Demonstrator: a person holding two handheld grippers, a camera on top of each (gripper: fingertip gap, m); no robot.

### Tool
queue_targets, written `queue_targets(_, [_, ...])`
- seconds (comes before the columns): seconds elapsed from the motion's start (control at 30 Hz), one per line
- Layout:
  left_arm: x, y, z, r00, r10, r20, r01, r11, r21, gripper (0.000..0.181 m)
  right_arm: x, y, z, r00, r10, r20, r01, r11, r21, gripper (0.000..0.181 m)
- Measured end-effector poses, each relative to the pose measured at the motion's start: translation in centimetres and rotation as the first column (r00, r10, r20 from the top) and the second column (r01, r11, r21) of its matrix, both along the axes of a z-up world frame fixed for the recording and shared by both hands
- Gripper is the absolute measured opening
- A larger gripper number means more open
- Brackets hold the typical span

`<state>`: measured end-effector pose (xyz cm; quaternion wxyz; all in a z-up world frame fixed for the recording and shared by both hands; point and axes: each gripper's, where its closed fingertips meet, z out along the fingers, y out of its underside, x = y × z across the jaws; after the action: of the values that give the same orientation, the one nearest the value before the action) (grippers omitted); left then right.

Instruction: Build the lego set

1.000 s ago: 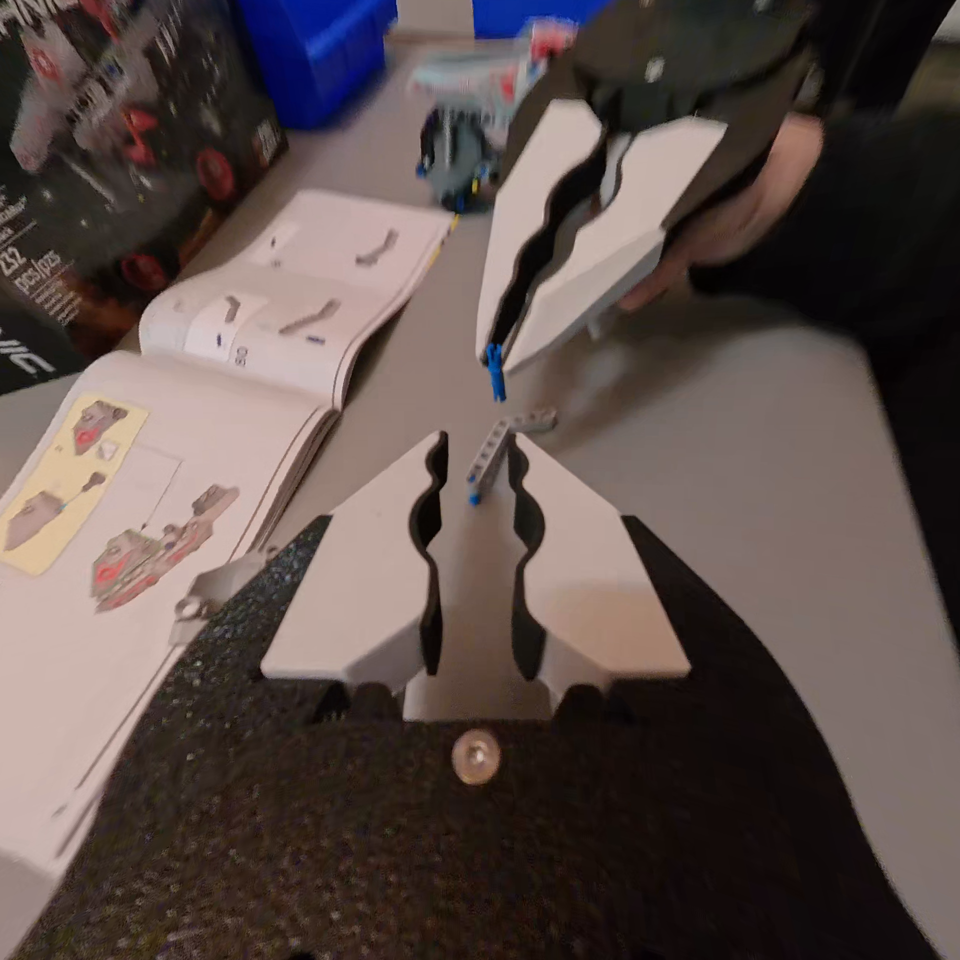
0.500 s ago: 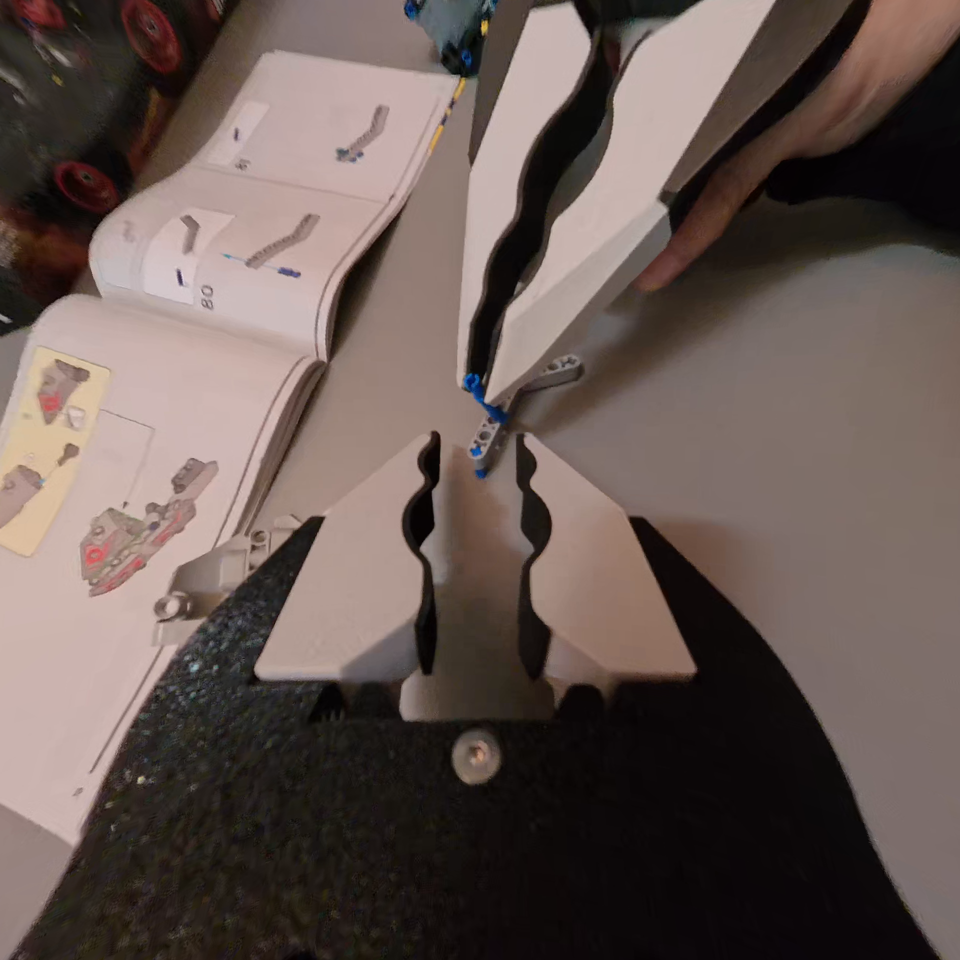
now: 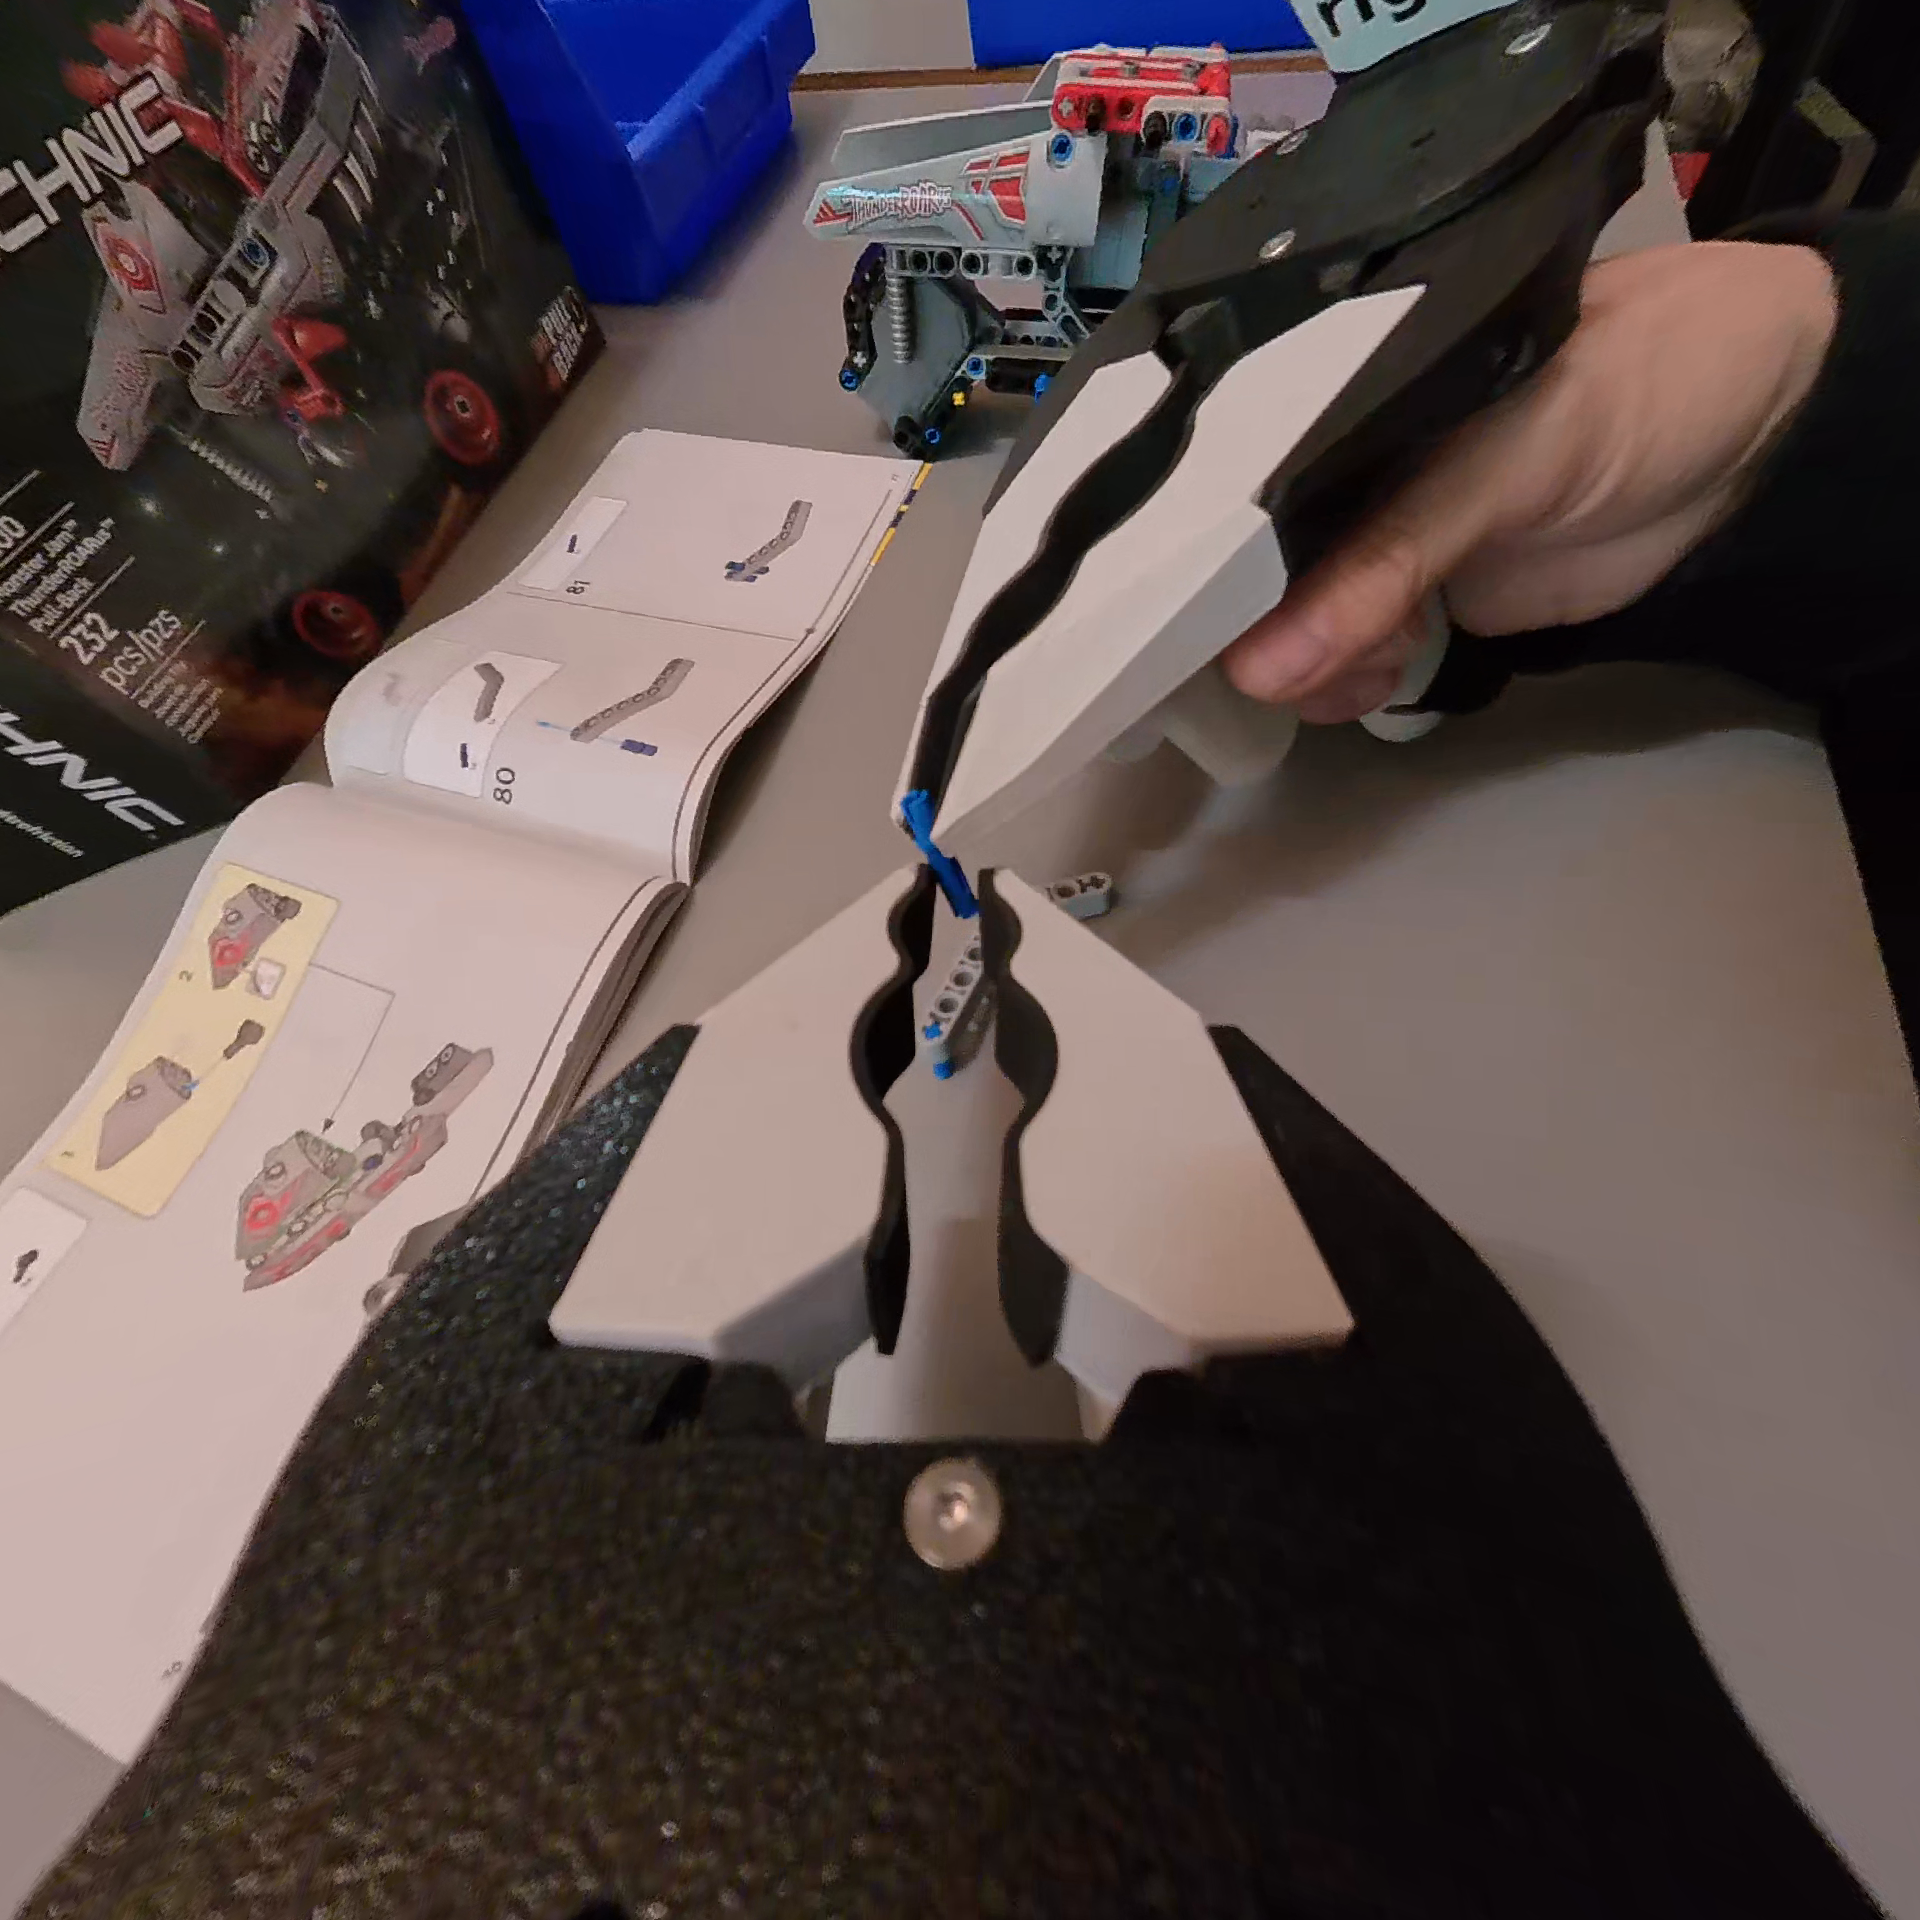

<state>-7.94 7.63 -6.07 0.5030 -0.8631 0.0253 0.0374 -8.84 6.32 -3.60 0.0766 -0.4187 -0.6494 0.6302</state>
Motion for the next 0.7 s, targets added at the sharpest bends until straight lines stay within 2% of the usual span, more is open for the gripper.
queue_targets(0.03, [-0.2,-0.1,-0.1,1.0,0.009,-0.013,-0.009,1.0,-0.007,0.003,0.0,0.0,0.0,1.0,0.0,-0.001,0.0,1.0,-0.002,0.003])
queue_targets(0.23, [-0.4,-0.4,-0.2,0.996,-0.012,-0.092,0.011,1.0,-0.011,0.001,0.3,0.0,-0.3,0.998,0.055,-0.002,-0.055,0.998,0.005,0.004])
queue_targets(0.4, [-0.9,-0.9,-0.8,0.987,-0.021,-0.161,0.012,0.998,-0.054,0.001,0.3,0.5,-1.2,0.993,0.114,0.0,-0.112,0.979,0.169,0.018])
queue_targets(0.53, [-1.0,-1.1,-1.0,0.982,-0.025,-0.185,0.013,0.997,-0.07,0.001,0.3,0.3,-1.9,0.985,0.173,-0.007,-0.164,0.947,0.275,0.015])
queue_targets(0.7, [-0.7,-1.0,-1.5,0.98,-0.048,-0.194,0.03,0.995,-0.096,0.001,0.6,-1.0,-1.8,0.968,0.25,0.002,-0.242,0.934,0.262,0.012])
